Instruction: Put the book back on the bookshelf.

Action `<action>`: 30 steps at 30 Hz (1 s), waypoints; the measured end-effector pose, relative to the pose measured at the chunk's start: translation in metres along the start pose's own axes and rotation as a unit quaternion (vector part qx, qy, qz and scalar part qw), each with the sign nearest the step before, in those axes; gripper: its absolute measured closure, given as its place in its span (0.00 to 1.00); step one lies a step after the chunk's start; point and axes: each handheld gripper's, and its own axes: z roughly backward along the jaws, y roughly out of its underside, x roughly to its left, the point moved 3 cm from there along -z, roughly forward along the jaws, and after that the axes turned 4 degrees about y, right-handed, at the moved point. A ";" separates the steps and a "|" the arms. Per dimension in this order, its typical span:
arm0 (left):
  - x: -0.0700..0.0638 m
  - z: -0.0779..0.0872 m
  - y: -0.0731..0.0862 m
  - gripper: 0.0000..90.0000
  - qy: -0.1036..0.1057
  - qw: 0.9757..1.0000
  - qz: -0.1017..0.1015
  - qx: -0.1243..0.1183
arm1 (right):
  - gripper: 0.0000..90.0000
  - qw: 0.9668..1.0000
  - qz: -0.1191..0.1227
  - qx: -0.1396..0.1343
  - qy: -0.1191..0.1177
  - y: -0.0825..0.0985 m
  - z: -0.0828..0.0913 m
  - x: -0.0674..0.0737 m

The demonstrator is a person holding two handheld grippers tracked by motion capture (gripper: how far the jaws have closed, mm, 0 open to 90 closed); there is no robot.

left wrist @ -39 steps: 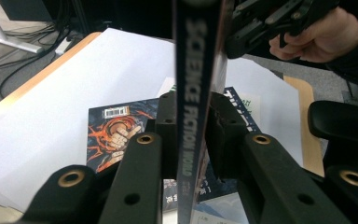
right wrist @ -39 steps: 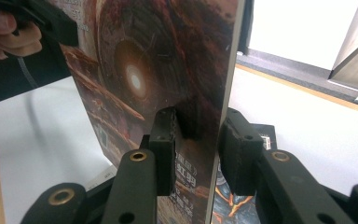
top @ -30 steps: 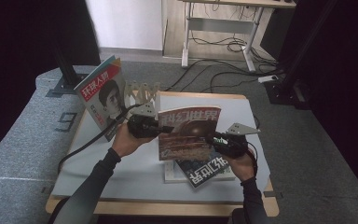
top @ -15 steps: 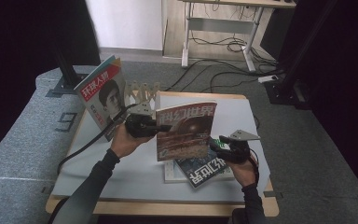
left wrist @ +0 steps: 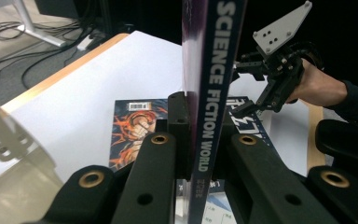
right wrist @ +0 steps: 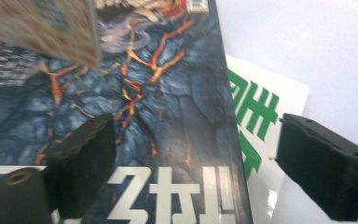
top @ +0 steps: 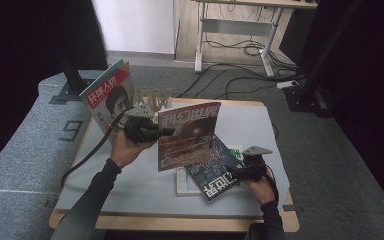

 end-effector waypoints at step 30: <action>0.013 0.066 0.008 0.93 -0.109 0.994 0.022 0.023 | 0.00 0.996 -0.081 0.012 -0.040 0.029 -0.009 -0.011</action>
